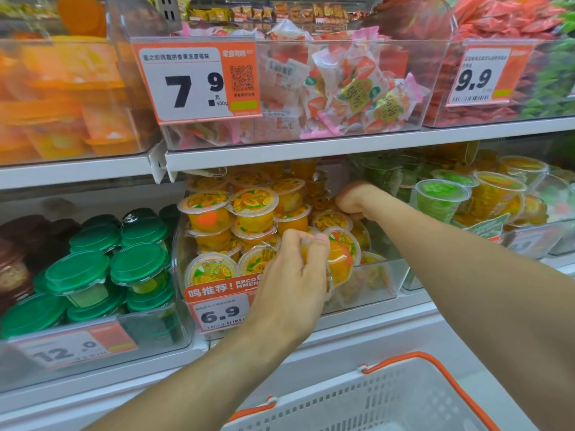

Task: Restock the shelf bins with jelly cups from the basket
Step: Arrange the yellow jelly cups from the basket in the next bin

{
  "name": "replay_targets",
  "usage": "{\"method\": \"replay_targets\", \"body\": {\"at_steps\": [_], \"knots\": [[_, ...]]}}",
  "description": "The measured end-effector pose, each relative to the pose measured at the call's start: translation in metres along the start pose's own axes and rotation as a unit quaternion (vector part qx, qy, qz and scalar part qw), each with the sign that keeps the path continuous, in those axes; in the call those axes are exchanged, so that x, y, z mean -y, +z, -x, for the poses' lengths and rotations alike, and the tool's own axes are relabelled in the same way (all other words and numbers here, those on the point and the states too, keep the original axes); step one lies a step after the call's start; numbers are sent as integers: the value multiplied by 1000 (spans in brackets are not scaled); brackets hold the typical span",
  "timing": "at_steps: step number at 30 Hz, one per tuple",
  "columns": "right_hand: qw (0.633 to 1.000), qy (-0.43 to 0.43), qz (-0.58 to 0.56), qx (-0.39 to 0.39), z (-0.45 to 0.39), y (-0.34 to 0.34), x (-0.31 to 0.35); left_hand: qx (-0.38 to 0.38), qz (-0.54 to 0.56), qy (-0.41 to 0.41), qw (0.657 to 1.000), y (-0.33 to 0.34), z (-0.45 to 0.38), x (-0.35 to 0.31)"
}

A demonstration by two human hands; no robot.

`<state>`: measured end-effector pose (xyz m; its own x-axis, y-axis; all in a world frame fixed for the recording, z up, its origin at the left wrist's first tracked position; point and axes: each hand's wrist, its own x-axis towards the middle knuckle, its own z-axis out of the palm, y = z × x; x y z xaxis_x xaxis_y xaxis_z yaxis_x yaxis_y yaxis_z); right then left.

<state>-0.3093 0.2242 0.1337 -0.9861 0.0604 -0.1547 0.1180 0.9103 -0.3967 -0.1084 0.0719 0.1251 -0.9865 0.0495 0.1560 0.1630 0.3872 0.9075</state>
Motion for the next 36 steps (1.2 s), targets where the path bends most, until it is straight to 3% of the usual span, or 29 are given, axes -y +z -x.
{"method": "replay_targets", "body": {"at_steps": [8, 13, 19, 22, 23, 25, 26, 28, 30, 33, 36], "knots": [[995, 14, -96, -32, 3, 0, -9, 2, -5, 14, 1000, 3, -1, 5], [995, 9, 96, -13, 17, 0, 1, -5, -7, 20, 1000, 4, -3, 6], [973, -53, 206, -86, 28, -5, 5, -20, -12, 29, 999, 8, -7, 6], [979, -72, 128, -139, 49, -18, 4, -42, 12, -3, 999, 13, -13, 7], [987, -83, 37, -129, 62, -24, 1, -47, 27, -22, 998, 14, -15, 7], [974, -129, -182, -30, 101, -36, -5, -56, 62, -65, 994, 16, -18, 4], [958, -157, -234, 48, 124, -42, -10, -59, 78, -82, 992, 17, -21, 3], [935, -236, -210, 161, 159, -48, -20, -61, 118, -109, 985, 20, -22, -1], [932, -280, -166, 161, 174, -44, -29, -58, 146, -128, 979, 25, -23, -6], [917, -226, -307, 120, 164, -32, -36, -65, 133, -133, 980, 28, -25, -12], [850, -105, -504, 115, 136, -30, -34, -63, 59, -73, 994, 23, -29, -18]]}}
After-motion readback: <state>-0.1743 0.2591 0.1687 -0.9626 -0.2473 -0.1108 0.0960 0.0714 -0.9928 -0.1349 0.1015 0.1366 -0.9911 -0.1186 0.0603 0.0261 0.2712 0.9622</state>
